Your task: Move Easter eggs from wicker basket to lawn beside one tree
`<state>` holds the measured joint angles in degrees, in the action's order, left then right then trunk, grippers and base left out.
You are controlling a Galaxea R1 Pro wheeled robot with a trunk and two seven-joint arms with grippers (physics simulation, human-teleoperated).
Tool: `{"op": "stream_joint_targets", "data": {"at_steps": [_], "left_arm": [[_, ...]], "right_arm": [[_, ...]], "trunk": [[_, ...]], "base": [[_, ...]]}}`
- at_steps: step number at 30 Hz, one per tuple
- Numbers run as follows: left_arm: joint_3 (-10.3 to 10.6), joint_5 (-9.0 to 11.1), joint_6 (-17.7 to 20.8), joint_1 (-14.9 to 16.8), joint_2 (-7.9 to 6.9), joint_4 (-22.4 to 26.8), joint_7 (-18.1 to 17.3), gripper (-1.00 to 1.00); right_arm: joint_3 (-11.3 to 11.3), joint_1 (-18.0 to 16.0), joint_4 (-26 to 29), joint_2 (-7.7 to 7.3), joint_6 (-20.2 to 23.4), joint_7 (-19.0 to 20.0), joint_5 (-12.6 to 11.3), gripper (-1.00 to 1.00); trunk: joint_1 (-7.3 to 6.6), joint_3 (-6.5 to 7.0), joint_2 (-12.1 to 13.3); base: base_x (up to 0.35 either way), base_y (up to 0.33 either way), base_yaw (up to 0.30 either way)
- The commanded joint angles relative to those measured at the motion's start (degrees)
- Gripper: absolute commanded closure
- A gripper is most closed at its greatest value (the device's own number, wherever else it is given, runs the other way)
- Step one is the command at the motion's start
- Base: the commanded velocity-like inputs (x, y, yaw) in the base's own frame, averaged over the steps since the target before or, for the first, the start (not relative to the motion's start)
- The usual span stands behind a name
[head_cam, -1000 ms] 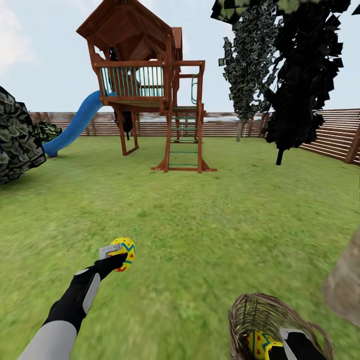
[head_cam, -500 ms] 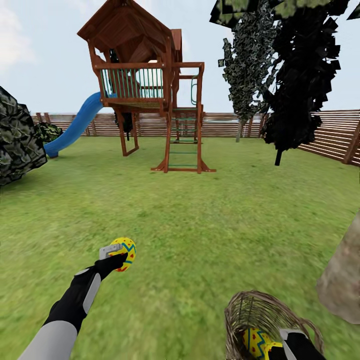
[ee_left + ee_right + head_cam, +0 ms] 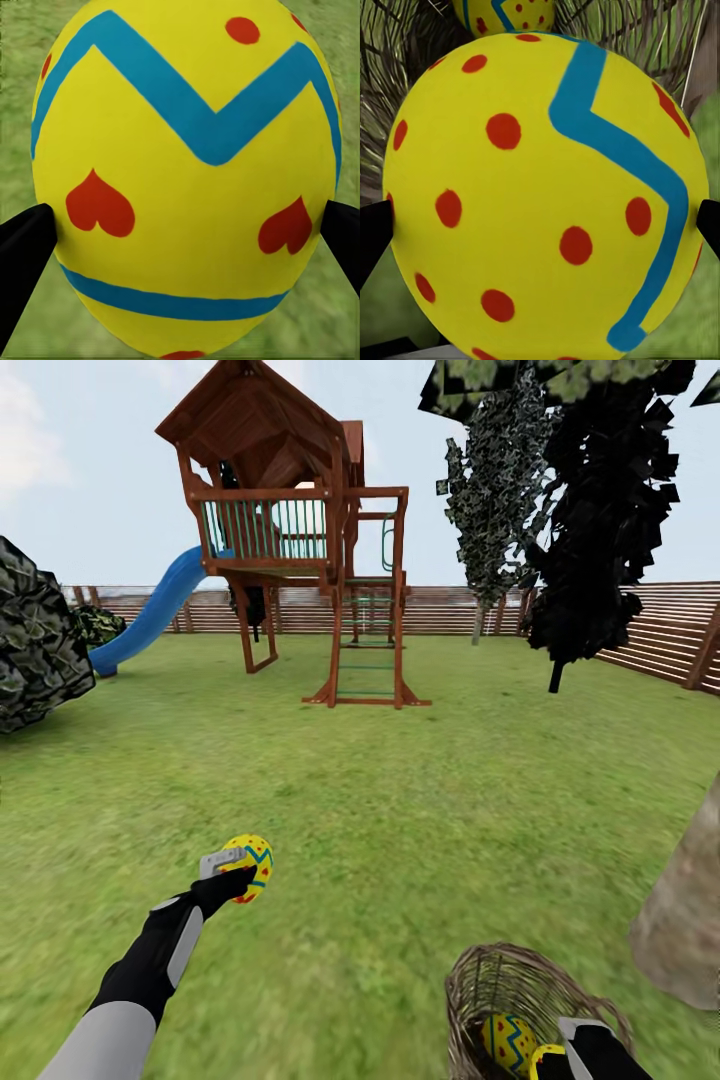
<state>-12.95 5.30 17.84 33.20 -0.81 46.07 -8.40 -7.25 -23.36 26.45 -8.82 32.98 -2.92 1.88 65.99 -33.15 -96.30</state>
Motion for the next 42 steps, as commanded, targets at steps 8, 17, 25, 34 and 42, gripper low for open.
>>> {"op": "stream_joint_targets", "data": {"at_steps": [8,17,25,34,42], "left_arm": [[-0.14,-0.08,0.45,0.03,0.46,-0.64,-0.12,1.00],[-0.11,-0.11,0.38,0.03,0.81,-0.74,-0.12,1.00],[-0.14,-2.24,1.52,-1.91,0.66,-0.09,-0.32,1.00],[-0.70,-8.47,25.97,-7.32,-0.70,0.18,-0.26,1.00],[-0.76,-8.01,33.10,-8.60,-2.98,-0.72,-3.19,1.00]], "right_arm": [[-0.14,-0.02,0.09,0.10,0.31,-0.07,0.23,1.00],[-0.15,-0.02,0.09,0.10,0.30,-0.07,0.23,1.00],[-0.22,-0.01,0.12,0.80,0.52,0.02,0.23,1.00],[-0.19,-0.06,13.18,1.93,7.62,-0.19,0.15,1.00],[0.25,-0.02,25.67,2.22,22.87,-0.42,1.38,1.00]], "trunk": [[-1.78,1.38,3.19],[-3.75,3.00,6.80],[-5.51,4.43,10.01],[-7.49,5.93,13.62],[-9.24,7.28,16.83]], "base": [[-0.169,0.000,0.000],[-0.305,-0.085,0.000],[-0.291,-0.136,0.000],[-0.233,-0.122,0.000],[-0.184,-0.030,0.000]]}}
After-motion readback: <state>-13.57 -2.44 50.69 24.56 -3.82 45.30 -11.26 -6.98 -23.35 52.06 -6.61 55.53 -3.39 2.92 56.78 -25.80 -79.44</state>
